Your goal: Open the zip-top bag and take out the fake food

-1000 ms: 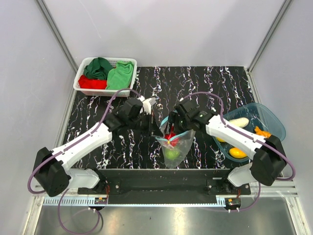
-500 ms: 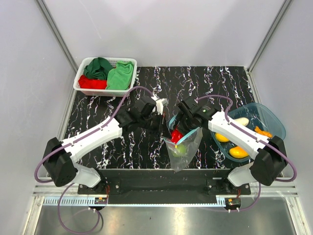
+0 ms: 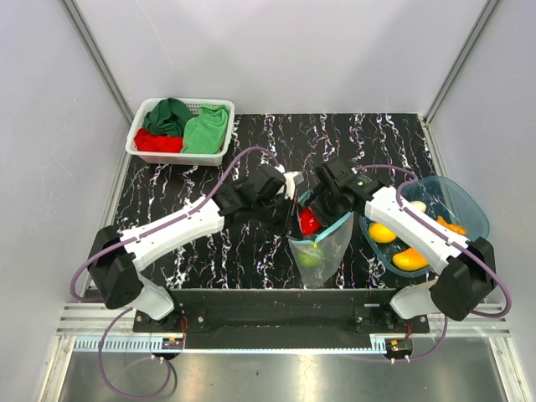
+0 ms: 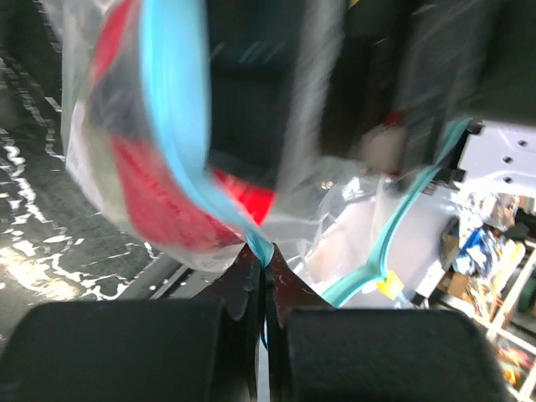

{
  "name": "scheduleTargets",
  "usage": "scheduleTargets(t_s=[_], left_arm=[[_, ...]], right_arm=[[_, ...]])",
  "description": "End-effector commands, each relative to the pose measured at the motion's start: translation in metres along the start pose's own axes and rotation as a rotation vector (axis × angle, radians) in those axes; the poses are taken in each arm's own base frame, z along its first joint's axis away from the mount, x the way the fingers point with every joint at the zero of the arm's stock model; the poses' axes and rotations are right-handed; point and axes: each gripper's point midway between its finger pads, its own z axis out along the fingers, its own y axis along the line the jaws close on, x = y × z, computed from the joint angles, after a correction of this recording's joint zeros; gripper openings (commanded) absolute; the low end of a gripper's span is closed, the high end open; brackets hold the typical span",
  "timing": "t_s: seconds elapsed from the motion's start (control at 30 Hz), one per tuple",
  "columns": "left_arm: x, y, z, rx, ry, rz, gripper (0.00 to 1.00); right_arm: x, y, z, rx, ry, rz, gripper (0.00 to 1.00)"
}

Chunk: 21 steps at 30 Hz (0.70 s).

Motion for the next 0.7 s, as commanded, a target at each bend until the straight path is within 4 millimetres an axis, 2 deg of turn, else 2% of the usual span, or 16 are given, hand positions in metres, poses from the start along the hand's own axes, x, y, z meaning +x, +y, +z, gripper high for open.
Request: scheduleTargets(t_s=[0.0, 0.03, 0.07, 0.1, 0.17, 0.23, 0.33, 0.43, 0.53, 0.67], left_arm=[[0.004, 0.033, -0.01, -0.099, -0.008, -0.066, 0.0], [0.003, 0.043, -0.012, -0.122, -0.022, -0.086, 0.0], [-0.007, 0.051, -0.021, -0.131, -0.061, -0.105, 0.0], [-0.009, 0.055, -0.024, -0.135, -0.07, -0.113, 0.0], [-0.014, 0.061, -0.03, -0.134, -0.087, -0.112, 0.0], [-0.015, 0.058, -0.032, -0.114, -0.082, -0.103, 0.0], [-0.013, 0.05, -0.029, -0.069, -0.059, -0.101, 0.0], [-0.013, 0.048, -0.029, -0.058, -0.053, -0.102, 0.0], [-0.017, 0.04, -0.032, -0.035, -0.057, -0.091, 0.0], [-0.018, 0.023, -0.03, 0.021, -0.04, -0.094, 0.0]], right_arm=[[-0.005, 0.057, -0.034, -0.239, 0.015, 0.012, 0.31], [0.0, 0.054, -0.032, -0.244, 0.043, -0.013, 0.31], [0.011, 0.047, -0.038, -0.257, 0.087, -0.068, 0.29], [0.018, 0.033, -0.032, -0.232, 0.109, -0.097, 0.28], [0.031, 0.022, -0.039, -0.252, 0.161, -0.19, 0.27], [0.037, 0.014, -0.042, -0.293, 0.179, -0.29, 0.27], [0.033, 0.009, -0.05, -0.357, 0.121, -0.425, 0.26], [0.028, 0.012, -0.056, -0.395, 0.072, -0.526, 0.26], [0.015, 0.022, -0.061, -0.405, -0.007, -0.503, 0.25], [-0.004, 0.063, -0.07, -0.476, -0.105, -0.4, 0.22]])
